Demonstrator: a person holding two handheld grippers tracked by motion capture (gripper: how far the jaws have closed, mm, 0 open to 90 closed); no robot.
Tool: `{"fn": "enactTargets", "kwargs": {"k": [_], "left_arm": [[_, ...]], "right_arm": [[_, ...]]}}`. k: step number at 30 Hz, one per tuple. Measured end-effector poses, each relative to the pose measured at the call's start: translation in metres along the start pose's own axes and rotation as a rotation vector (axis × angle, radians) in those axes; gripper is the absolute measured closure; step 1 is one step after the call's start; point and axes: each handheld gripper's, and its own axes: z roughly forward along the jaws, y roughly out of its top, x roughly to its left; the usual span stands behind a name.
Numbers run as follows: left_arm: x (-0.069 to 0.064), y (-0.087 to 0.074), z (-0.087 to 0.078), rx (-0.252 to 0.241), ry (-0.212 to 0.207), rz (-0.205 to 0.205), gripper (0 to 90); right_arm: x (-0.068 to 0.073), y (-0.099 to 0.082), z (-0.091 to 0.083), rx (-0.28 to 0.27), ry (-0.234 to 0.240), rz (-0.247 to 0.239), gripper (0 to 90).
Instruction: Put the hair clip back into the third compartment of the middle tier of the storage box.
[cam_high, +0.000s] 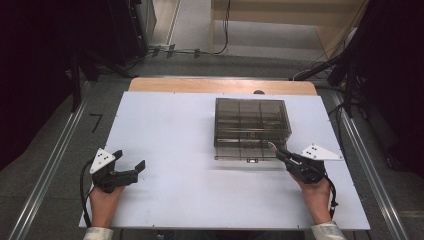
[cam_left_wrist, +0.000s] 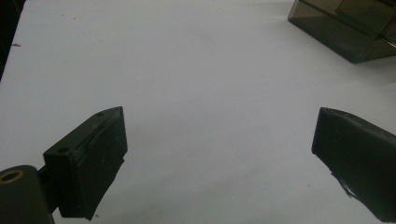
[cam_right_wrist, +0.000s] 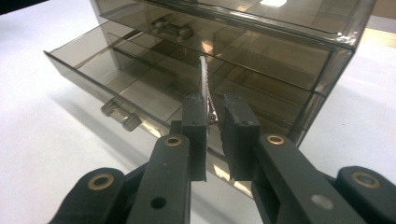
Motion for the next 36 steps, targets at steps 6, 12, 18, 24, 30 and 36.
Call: {"fn": "enactTargets", "kwargs": {"k": [6, 12, 18, 24, 30, 36], "left_arm": [[0.000, 0.000, 0.000, -0.001, 0.000, -0.001, 4.1], [0.000, 0.000, 0.000, 0.000, 0.000, -0.001, 4.1], [0.000, 0.000, 0.000, -0.001, -0.001, -0.002, 4.1], [0.000, 0.000, 0.000, -0.002, -0.001, -0.002, 4.1], [0.000, 0.000, 0.000, -0.002, 0.000, -0.001, 4.1], [0.000, 0.000, 0.000, -0.002, 0.000, -0.002, 4.1]], "right_arm": [[-0.007, 0.001, 0.003, -0.003, -0.015, 0.010, 78.0], [-0.012, 0.000, 0.008, 0.005, -0.027, 0.021, 78.0], [-0.014, -0.002, 0.013, 0.027, -0.038, 0.024, 78.0], [-0.015, -0.002, 0.014, 0.039, -0.044, 0.031, 77.9], [-0.014, -0.002, 0.015, 0.040, -0.046, 0.028, 77.5], [-0.015, -0.002, 0.015, 0.032, -0.051, 0.033, 76.6]]}}
